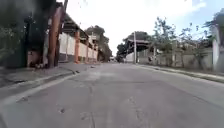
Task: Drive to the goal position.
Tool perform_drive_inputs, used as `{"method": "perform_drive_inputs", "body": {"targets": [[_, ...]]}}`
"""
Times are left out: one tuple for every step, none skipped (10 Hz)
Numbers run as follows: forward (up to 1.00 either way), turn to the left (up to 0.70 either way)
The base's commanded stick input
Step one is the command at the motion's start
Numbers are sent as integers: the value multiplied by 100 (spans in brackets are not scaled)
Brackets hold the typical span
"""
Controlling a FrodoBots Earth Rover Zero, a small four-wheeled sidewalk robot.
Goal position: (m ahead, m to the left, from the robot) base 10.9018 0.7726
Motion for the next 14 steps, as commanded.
{"method": "perform_drive_inputs", "body": {"targets": [[100, 0], [100, 0], [100, 0], [100, 0], [100, 0], [100, 0], [100, 0], [100, 0], [100, 0], [100, 0], [100, 0], [100, 0], [100, 0], [100, 0]]}}
